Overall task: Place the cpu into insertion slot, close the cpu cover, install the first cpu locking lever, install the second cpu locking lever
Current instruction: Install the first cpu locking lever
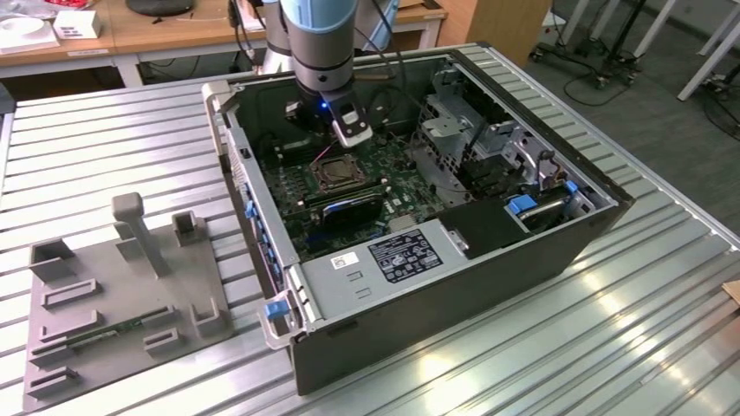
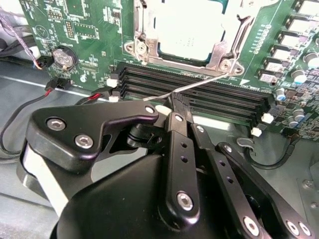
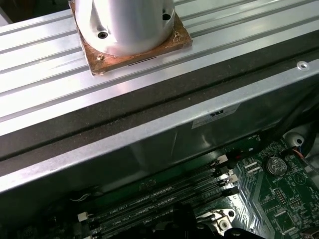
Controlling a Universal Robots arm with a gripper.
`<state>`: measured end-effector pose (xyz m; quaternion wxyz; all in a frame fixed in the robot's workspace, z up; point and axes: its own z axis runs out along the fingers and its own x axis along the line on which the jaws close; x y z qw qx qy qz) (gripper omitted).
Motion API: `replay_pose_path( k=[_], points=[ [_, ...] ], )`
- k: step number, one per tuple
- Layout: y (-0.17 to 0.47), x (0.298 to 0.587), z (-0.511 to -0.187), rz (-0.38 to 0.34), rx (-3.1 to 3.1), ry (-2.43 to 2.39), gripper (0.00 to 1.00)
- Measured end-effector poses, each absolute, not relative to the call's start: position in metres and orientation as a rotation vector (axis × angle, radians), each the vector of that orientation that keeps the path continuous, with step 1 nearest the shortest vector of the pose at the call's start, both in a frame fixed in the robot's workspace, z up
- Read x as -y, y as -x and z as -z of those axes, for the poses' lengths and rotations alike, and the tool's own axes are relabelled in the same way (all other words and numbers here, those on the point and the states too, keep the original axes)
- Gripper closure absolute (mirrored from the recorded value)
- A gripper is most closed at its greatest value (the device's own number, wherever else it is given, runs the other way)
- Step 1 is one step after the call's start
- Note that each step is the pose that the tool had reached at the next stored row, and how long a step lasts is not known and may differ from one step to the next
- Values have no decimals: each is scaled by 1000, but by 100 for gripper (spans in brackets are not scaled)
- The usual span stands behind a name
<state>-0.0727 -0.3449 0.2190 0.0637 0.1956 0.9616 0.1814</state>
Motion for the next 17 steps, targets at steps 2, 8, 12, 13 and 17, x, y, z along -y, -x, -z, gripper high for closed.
replay_pose_path(
  k=[2, 8, 12, 13, 17],
  points=[
    [73, 345, -219, -555, -2903, -591, 90],
    [71, 345, -218, -556, -2903, -591, 90],
    [70, 345, -217, -557, -2903, -591, 90],
    [70, 345, -217, -557, -2903, -591, 90],
    [69, 345, -215, -556, -2902, -591, 90]
  ],
)
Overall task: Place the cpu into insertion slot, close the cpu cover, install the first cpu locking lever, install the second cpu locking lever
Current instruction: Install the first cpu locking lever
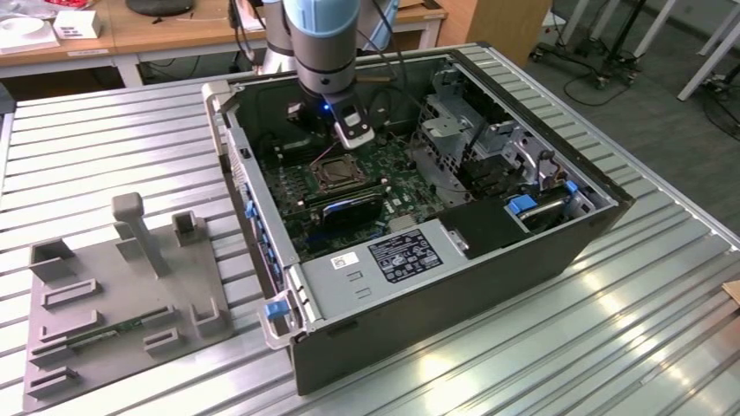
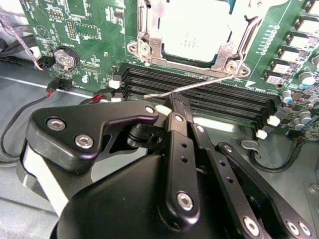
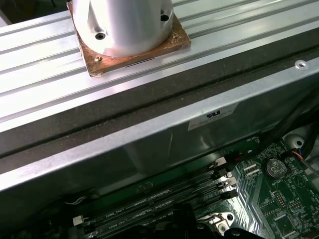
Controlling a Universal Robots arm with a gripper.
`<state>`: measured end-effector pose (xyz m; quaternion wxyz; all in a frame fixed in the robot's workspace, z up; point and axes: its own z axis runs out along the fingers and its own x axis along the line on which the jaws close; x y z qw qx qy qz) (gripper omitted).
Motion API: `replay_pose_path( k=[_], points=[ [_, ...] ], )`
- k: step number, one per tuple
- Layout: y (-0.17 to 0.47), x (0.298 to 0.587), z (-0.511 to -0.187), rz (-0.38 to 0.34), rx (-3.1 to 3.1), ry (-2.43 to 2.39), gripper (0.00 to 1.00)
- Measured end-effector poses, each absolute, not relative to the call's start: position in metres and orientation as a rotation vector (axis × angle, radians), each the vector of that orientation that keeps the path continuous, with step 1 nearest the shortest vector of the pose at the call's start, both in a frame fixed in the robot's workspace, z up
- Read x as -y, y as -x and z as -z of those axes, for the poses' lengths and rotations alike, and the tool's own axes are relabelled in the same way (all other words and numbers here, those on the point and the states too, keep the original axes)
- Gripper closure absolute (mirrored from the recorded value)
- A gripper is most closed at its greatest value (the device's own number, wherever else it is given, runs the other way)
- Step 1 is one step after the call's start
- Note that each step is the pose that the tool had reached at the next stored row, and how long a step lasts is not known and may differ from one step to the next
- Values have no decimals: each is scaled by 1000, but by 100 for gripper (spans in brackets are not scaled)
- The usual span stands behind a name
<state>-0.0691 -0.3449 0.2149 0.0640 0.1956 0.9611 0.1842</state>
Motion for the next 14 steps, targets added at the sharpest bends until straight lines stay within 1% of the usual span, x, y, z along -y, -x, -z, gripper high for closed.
replay_pose_path(
  k=[14],
  points=[
    [67, 345, -210, -557, -2900, -590, 90]
  ],
)
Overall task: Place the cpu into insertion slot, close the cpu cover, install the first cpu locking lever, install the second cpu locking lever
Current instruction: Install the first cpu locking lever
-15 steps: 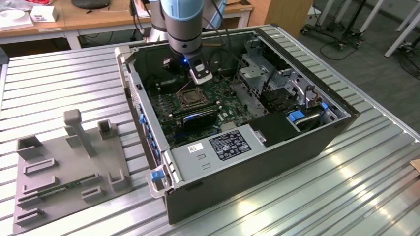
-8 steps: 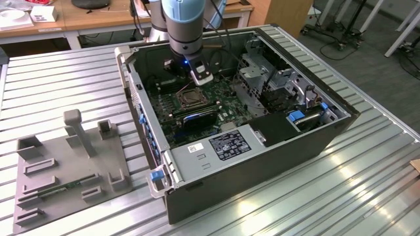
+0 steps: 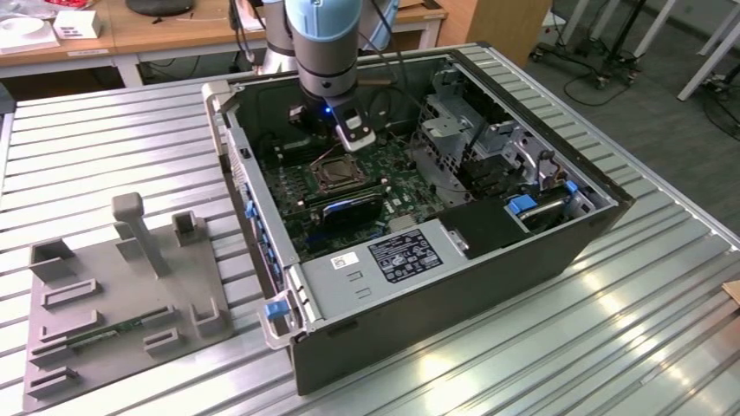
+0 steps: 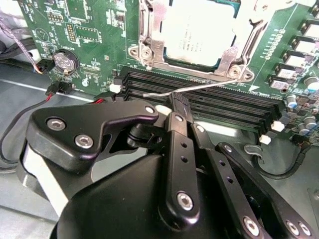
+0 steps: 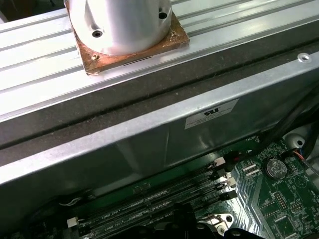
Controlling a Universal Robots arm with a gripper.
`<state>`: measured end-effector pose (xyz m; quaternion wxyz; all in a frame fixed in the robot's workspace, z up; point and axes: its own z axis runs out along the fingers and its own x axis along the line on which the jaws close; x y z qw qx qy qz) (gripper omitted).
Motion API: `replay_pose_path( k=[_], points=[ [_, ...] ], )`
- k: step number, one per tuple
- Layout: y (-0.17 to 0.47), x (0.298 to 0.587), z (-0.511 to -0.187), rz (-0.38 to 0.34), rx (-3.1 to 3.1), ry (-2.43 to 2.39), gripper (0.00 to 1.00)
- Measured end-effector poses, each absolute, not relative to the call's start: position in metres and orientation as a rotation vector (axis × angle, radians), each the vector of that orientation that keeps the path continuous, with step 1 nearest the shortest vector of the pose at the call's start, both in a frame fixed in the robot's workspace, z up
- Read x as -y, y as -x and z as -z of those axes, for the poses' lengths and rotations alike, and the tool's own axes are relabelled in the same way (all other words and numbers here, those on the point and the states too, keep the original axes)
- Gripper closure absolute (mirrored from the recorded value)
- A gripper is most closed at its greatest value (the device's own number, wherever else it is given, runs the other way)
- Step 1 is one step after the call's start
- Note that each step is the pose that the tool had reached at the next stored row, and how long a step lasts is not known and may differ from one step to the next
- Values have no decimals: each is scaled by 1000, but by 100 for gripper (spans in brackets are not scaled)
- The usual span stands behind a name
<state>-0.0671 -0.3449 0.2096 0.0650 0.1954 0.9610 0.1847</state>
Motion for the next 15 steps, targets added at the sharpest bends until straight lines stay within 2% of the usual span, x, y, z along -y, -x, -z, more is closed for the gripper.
replay_pose_path(
  k=[15],
  points=[
    [65, 345, -201, -556, -2901, -590, 90]
  ],
)
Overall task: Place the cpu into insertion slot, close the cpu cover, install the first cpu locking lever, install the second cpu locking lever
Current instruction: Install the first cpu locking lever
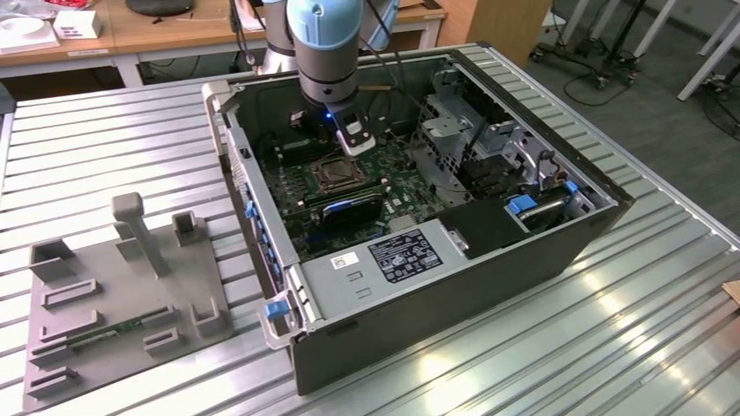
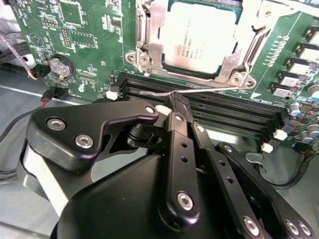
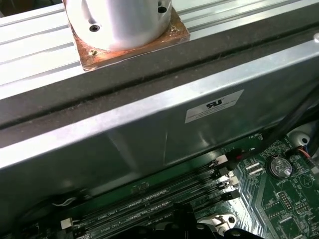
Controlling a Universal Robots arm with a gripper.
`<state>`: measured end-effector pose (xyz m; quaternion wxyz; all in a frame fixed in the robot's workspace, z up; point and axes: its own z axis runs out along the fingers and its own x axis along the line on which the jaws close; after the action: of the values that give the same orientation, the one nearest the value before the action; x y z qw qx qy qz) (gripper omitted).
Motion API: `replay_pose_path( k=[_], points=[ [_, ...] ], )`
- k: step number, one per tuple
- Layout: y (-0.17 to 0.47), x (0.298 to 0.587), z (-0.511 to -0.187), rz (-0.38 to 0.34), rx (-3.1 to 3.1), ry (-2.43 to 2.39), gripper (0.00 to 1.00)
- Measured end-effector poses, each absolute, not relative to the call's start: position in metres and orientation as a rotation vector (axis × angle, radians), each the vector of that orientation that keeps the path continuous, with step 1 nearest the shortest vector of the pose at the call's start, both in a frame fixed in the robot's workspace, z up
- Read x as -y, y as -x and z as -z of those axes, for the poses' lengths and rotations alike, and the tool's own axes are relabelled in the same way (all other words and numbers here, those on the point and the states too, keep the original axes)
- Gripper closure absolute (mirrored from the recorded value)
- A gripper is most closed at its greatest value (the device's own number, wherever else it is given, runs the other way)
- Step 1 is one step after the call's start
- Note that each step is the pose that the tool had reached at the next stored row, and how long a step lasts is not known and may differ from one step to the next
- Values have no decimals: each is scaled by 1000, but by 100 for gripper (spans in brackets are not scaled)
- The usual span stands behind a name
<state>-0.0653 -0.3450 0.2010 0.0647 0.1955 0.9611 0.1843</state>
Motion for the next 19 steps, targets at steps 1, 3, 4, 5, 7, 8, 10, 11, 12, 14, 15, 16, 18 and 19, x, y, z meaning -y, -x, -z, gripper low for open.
replay_pose_path(
  k=[1, 3, 4, 5, 7, 8, 10, 11, 12, 14, 15, 16, 18, 19],
  points=[
    [65, 345, -201, -556, -2901, -590, 90],
    [64, 345, -201, -556, -2902, -590, 90],
    [64, 345, -201, -555, -2902, -590, 90],
    [64, 345, -201, -555, -2902, -590, 90],
    [64, 345, -200, -556, -2902, -590, 90],
    [64, 345, -199, -556, -2902, -590, 90],
    [64, 345, -198, -555, -2902, -590, 90],
    [64, 345, -198, -555, -2902, -590, 90],
    [64, 345, -198, -555, -2902, -590, 90],
    [64, 345, -197, -555, -2902, -590, 90],
    [64, 345, -197, -555, -2902, -590, 90],
    [64, 345, -197, -555, -2902, -590, 90],
    [64, 345, -197, -555, -2902, -590, 90],
    [64, 345, -197, -555, -2902, -590, 90]
  ],
)
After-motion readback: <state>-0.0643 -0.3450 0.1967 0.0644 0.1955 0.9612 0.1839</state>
